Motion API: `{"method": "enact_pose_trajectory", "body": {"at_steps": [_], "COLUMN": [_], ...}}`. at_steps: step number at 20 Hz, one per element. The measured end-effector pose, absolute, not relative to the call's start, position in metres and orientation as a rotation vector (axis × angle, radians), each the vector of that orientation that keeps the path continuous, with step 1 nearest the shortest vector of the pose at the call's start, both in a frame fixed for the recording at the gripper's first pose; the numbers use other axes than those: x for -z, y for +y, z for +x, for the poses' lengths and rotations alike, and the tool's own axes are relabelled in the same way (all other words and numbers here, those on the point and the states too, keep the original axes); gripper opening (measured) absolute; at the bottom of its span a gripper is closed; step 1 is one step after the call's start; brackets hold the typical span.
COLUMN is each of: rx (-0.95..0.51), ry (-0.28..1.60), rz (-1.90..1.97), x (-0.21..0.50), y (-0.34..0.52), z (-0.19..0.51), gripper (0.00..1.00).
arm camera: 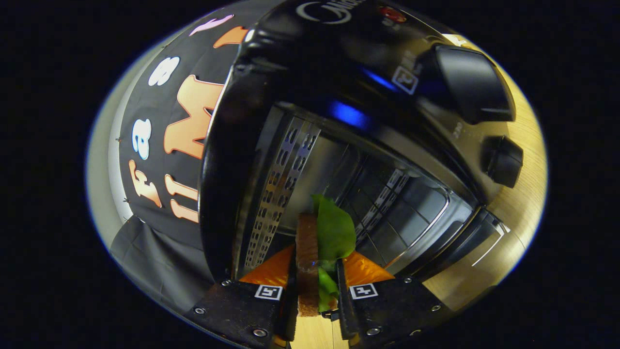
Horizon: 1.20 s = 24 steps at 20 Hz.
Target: Open the toaster oven, put the food inside, and close the toaster oven door.
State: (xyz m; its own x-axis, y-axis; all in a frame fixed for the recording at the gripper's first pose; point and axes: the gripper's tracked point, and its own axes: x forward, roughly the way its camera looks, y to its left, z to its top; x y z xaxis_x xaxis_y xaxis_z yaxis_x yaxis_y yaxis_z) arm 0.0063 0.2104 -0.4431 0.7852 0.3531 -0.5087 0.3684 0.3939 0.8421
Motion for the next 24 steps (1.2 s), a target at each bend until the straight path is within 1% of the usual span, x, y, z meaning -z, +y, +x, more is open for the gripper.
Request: {"method": "enact_pose_trajectory", "body": {"at_steps": [2, 4, 5, 8, 10, 11, 13, 17, 24], "rx": [0.023, 0.067, 0.079, 0.073, 0.042, 0.044, 0.035, -0.007, -0.137], "ry": [0.702, 0.713, 0.757, 0.863, 0.908, 0.938, 0.986, 1.011, 1.080], "rz": [1.168, 1.124, 1.110, 1.033, 0.971, 0.940, 0.906, 0.787, 0.490], "x": [0.445, 0.447, 0.450, 0.446, 0.438, 0.438, 0.435, 0.416, 0.396], "y": [0.209, 0.203, 0.203, 0.199, 0.192, 0.186, 0.177, 0.153, 0.126], "z": [0.008, 0.007, 0.004, -0.013, -0.024, -0.032, -0.046, -0.075, -0.139], "gripper": [0.36, 0.46, 0.51, 0.56, 0.66, 0.76, 0.91, 0.95, 0.97]}}
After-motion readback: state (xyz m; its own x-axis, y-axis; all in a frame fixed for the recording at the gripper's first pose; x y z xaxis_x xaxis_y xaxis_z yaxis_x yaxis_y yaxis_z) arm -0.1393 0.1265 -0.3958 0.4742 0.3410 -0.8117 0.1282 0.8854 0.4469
